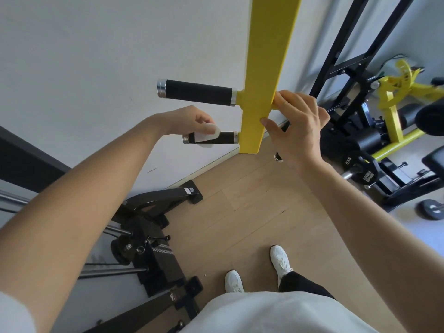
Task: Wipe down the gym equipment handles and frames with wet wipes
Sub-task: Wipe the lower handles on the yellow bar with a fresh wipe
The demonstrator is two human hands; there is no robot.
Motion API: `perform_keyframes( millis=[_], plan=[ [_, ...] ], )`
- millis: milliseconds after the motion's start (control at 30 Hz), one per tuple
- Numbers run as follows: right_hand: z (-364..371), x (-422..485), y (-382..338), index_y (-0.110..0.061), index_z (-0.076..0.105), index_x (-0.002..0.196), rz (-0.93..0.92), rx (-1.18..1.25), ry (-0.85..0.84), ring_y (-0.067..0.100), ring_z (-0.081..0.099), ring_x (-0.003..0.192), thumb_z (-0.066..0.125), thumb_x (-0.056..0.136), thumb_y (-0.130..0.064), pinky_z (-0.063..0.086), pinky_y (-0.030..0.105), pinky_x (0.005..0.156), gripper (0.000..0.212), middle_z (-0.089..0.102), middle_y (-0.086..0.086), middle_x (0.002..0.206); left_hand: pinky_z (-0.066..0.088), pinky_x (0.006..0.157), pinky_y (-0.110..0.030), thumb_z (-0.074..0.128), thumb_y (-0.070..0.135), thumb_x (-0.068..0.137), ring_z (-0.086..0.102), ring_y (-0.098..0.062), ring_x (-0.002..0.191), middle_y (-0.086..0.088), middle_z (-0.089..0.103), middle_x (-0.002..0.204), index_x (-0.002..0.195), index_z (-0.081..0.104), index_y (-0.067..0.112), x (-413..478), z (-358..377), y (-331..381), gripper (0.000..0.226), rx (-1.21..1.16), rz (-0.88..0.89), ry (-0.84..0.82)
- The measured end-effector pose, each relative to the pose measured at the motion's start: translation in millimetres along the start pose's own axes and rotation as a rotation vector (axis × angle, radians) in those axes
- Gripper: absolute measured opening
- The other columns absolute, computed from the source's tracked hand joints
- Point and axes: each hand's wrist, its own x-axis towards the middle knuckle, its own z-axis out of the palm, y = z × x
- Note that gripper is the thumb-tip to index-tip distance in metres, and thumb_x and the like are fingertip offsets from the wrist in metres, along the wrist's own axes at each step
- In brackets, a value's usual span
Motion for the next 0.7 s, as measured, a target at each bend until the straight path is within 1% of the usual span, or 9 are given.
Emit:
perform_keyframes(
  millis=[133,233,300,400,433,500,567,633,700],
  plan=[
    [2,0,0,-0.035,0.063,0.129,-0.006,-0.018,-0.006,0.013,0.046,0.123,0.071,0.086,-0.037,0.028,0.048,0.097,0.044,0.061,-0.020,0.125,0.050,0.088,-0.030,0.068,0.035,0.095,0.064,-0.017,0.104,0.006,0.071,0.107,0.114,0.074,0.020,-31,-1,-22,0.025,-0.029,-0.023,0.214],
    [1,2,3,-0.034,0.063,0.129,-0.023,-0.015,-0.004,0.015,0.047,0.122,0.070,0.086,-0.036,0.029,0.049,0.097,0.044,0.061,-0.019,0.126,0.046,0.076,-0.024,0.067,0.032,0.095,0.065,-0.018,0.097,0.002,0.073,0.102,0.109,0.076,0.015,-53,7,-30,0.024,0.044,-0.087,0.465],
    [0,2,5,-0.033,0.063,0.130,-0.032,-0.001,-0.003,0.017,0.047,0.123,0.070,0.086,-0.036,0.031,0.051,0.098,0.044,0.062,-0.018,0.126,0.046,0.074,-0.026,0.067,0.034,0.094,0.065,-0.018,0.093,0.002,0.073,0.097,0.106,0.077,0.015,-68,16,-29,0.025,0.046,-0.201,0.626],
    [0,2,8,-0.031,0.063,0.130,-0.034,0.022,0.002,0.018,0.048,0.123,0.070,0.086,-0.035,0.031,0.050,0.096,0.045,0.063,-0.015,0.126,0.057,0.086,-0.038,0.069,0.038,0.092,0.067,-0.017,0.097,0.008,0.073,0.099,0.107,0.076,0.021,-90,28,-15,0.024,-0.157,-0.266,0.903],
    [0,2,8,-0.031,0.063,0.130,-0.027,0.030,0.002,0.019,0.047,0.123,0.070,0.086,-0.035,0.031,0.049,0.096,0.045,0.063,-0.014,0.126,0.057,0.089,-0.038,0.070,0.038,0.091,0.068,-0.014,0.098,0.009,0.073,0.100,0.109,0.076,0.022,-97,32,-4,0.024,-0.249,-0.244,0.994],
    [0,2,8,-0.030,0.063,0.130,-0.012,0.047,-0.001,0.019,0.047,0.123,0.070,0.085,-0.035,0.031,0.049,0.096,0.045,0.063,-0.013,0.127,0.059,0.088,-0.032,0.073,0.035,0.090,0.068,-0.010,0.101,0.009,0.074,0.106,0.113,0.074,0.022,-108,40,24,0.026,-0.391,-0.155,1.135],
    [0,2,6,-0.030,0.064,0.129,0.008,0.070,-0.008,0.020,0.047,0.123,0.070,0.085,-0.034,0.031,0.049,0.095,0.045,0.064,-0.012,0.128,0.058,0.084,-0.025,0.074,0.030,0.090,0.069,-0.008,0.102,0.008,0.074,0.108,0.115,0.073,0.020,-118,47,54,0.027,-0.447,-0.047,1.228],
    [0,4,4,-0.030,0.064,0.126,0.040,0.111,-0.014,0.020,0.047,0.123,0.071,0.083,-0.032,0.030,0.048,0.096,0.044,0.064,-0.012,0.128,0.057,0.084,-0.023,0.075,0.027,0.090,0.068,-0.007,0.103,0.009,0.073,0.109,0.115,0.072,0.020,-125,51,80,0.026,-0.414,0.053,1.276],
    [-1,3,2,-0.030,0.065,0.123,0.067,0.160,-0.011,0.020,0.046,0.125,0.071,0.081,-0.030,0.028,0.046,0.096,0.042,0.064,-0.013,0.126,0.055,0.089,-0.026,0.076,0.026,0.090,0.067,-0.008,0.109,0.010,0.071,0.114,0.116,0.072,0.016,-125,50,97,0.029,-0.268,0.173,1.280]
  ],
)
